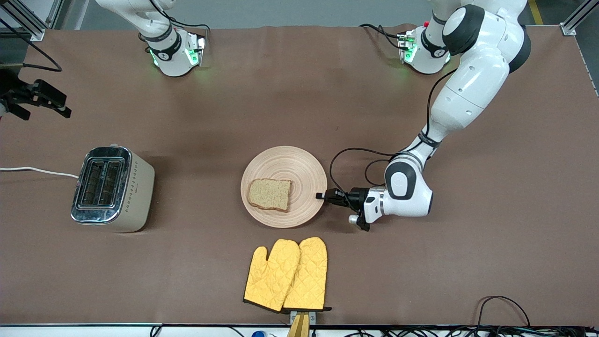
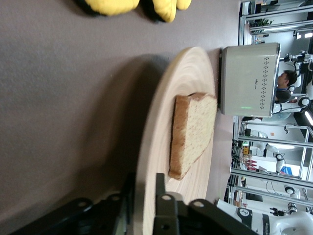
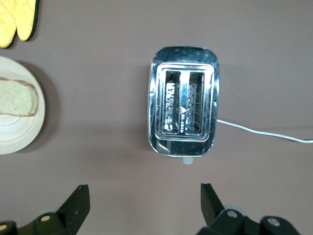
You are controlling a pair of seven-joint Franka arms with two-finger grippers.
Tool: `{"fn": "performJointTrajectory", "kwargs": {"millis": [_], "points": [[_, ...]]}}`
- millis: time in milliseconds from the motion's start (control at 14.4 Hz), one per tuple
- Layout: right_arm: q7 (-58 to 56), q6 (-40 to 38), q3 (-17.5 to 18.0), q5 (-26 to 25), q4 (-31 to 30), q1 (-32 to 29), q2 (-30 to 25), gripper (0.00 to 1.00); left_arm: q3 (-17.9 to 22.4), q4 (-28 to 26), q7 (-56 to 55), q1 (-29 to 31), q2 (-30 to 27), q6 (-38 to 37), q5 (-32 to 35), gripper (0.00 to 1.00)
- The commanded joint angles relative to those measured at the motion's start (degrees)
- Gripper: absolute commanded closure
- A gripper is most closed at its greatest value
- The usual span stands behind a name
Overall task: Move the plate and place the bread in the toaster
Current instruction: 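Grip the plate rim with the left gripper and drag it toward the mitts, then release the plate with the left gripper while the right gripper reaches the bread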
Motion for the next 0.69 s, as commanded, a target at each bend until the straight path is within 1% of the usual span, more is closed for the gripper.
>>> {"fn": "performJointTrajectory", "kwargs": {"millis": [0,139,277,416,486,624], "points": [[4.5,2.0,0.1,0.0,-2.3,5.0,-0.4,0.0,0.3,-0.1,-4.6,1.0,-2.8,0.2,0.3,0.0],[9.7,3.3,0.1,0.0,-2.2,10.1,2.7,0.0,2.6,0.4,-12.4,1.8,-6.3,0.1,5.2,0.0],[13.4,6.6,0.1,0.4,-2.0,14.3,6.6,0.0,3.2,2.2,-20.9,3.6,-9.5,-0.4,12.8,0.0],[17.7,11.9,0.1,6.0,-1.7,17.3,10.4,0.0,3.2,2.6,-27.8,5.7,-13.0,-0.5,20.0,0.0],[18.9,14.6,0.1,7.3,-1.7,19.2,12.7,0.0,3.3,2.6,-30.5,5.9,-15.0,-0.4,24.4,0.0],[21.3,21.1,0.1,7.4,-1.7,23.8,17.8,0.0,3.5,2.5,-35.6,7.2,-18.5,-0.5,34.4,0.0]]}}
